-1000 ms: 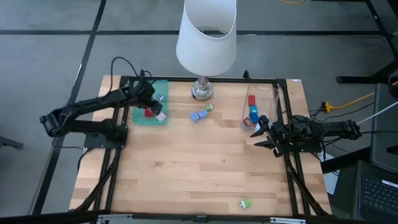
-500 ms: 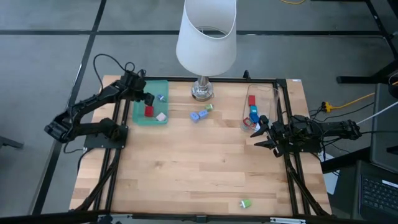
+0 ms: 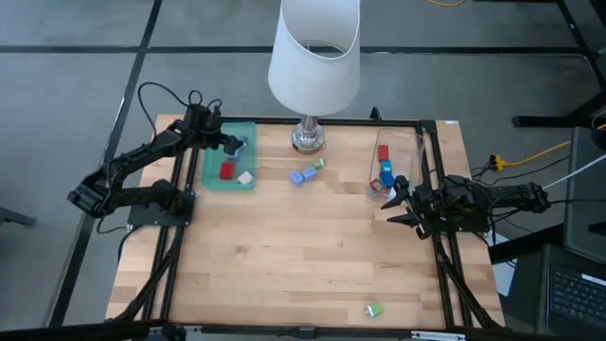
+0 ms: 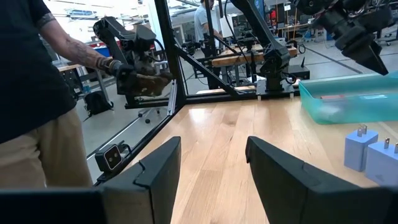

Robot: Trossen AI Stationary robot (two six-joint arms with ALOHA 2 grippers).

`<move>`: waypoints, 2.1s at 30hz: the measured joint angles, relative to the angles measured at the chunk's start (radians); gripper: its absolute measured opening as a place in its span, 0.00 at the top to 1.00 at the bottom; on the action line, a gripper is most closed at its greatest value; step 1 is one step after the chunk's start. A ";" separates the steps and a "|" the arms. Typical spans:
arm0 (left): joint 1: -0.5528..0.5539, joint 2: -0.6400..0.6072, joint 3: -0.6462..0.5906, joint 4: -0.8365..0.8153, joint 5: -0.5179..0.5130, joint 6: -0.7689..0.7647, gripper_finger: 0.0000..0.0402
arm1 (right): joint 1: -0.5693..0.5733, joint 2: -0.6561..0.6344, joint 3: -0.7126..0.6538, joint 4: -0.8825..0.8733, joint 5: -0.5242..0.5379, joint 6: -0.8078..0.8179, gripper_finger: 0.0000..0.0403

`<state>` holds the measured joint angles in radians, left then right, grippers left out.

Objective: Pick & Place Office items
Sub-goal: Put the purple charger adapter into the green bin

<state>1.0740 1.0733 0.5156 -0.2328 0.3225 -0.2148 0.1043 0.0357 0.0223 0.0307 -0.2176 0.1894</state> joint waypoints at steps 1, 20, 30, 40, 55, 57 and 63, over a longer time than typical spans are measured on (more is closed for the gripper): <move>-0.003 0.000 0.000 0.006 0.001 -0.010 0.07 | 0.000 0.000 0.000 0.000 0.000 0.000 0.52; -0.557 0.123 0.182 0.079 -0.063 -0.151 0.23 | 0.000 0.000 0.000 0.000 0.000 0.000 0.52; -0.795 0.480 0.493 -0.126 -0.251 0.203 0.20 | 0.000 0.000 0.000 0.000 0.000 0.000 0.52; -0.830 0.711 0.754 -0.374 -0.327 0.610 0.19 | 0.000 0.000 0.000 0.000 0.000 0.000 0.52; -0.773 0.769 0.787 -0.415 -0.307 0.805 0.19 | 0.000 0.000 0.000 0.000 0.000 0.000 0.52; -0.765 0.779 0.788 -0.409 -0.302 0.820 0.19 | 0.000 0.000 0.000 0.000 0.000 0.000 0.52; -0.759 0.827 0.788 -0.407 -0.269 0.855 0.19 | 0.000 0.000 0.000 0.000 0.000 0.000 0.52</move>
<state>0.3152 1.9007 1.3033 -0.6399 0.0537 0.6405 0.1047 0.0357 0.0223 0.0305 -0.2180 0.1893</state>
